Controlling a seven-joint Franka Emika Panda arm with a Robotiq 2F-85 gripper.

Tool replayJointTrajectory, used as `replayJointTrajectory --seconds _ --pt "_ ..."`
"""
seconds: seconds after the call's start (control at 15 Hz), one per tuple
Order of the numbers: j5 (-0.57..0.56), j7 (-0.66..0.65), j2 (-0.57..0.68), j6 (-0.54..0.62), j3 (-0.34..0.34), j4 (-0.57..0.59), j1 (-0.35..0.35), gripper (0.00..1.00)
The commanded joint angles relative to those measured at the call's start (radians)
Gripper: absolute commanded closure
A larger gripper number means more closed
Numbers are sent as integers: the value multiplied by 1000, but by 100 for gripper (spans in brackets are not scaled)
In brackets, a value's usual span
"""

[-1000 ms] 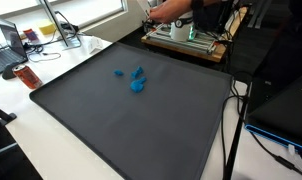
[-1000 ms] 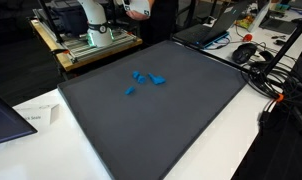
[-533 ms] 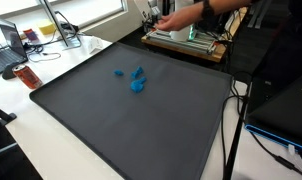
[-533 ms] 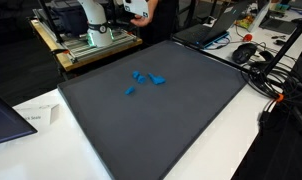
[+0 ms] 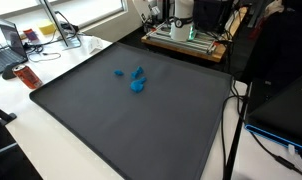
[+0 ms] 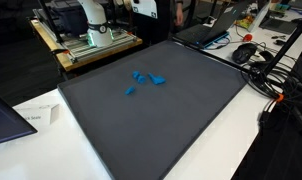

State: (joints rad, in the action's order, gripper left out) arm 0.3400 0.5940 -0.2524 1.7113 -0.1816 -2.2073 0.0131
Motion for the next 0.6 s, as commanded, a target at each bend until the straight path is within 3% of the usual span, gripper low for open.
replayJointTrajectory --seconds 0.0,0.47,0.53 --pt "29 -90 -10 165 65 -71 -15 99" --pt "-86 -290 51 581 164 -196 -30 99" --pt "-109 -274 71 564 165 -188 -37 99"
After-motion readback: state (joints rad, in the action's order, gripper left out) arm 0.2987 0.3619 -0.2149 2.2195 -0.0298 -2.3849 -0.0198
